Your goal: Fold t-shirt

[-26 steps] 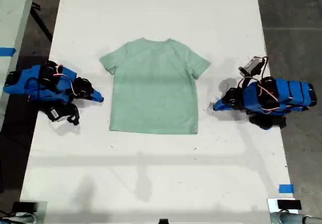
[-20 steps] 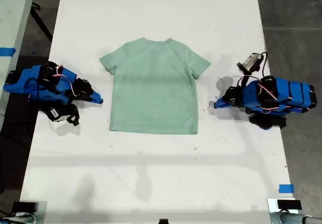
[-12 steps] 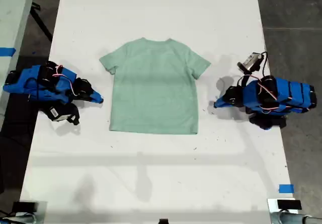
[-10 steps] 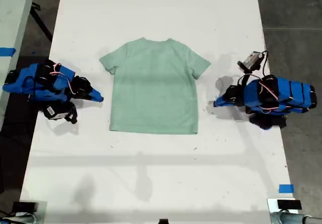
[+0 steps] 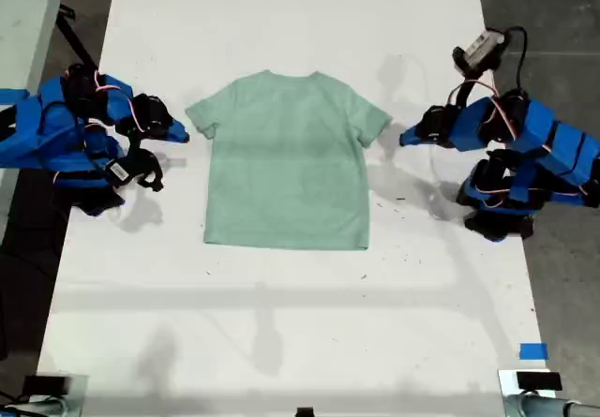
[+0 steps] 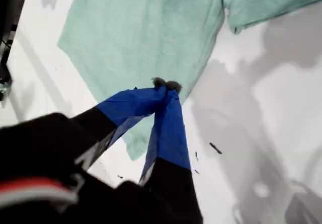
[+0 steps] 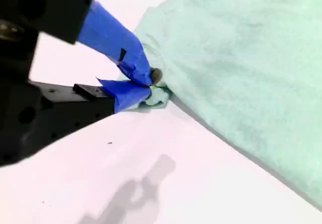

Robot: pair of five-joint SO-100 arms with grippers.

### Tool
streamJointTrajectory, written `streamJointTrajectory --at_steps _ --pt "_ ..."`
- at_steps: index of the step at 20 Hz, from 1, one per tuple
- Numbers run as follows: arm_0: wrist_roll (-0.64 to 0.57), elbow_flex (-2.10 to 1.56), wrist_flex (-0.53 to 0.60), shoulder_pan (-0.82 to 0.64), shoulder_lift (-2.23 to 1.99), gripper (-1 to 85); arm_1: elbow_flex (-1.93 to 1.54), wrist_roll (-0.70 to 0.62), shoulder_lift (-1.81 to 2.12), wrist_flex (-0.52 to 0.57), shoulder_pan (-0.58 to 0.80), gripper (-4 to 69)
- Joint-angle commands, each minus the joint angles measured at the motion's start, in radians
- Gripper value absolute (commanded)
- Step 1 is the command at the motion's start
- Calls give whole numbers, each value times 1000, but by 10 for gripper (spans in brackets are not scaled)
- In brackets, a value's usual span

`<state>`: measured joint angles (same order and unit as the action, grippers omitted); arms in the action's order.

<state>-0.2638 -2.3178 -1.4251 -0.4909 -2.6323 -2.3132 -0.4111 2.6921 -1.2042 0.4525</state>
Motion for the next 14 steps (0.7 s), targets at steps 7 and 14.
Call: streamJointTrajectory --at_steps 7,14 --pt "-322 291 -14 -333 397 286 428 -414 -474 -66 296 267" --pt "-402 207 184 -448 594 302 298 -561 -673 170 410 281"
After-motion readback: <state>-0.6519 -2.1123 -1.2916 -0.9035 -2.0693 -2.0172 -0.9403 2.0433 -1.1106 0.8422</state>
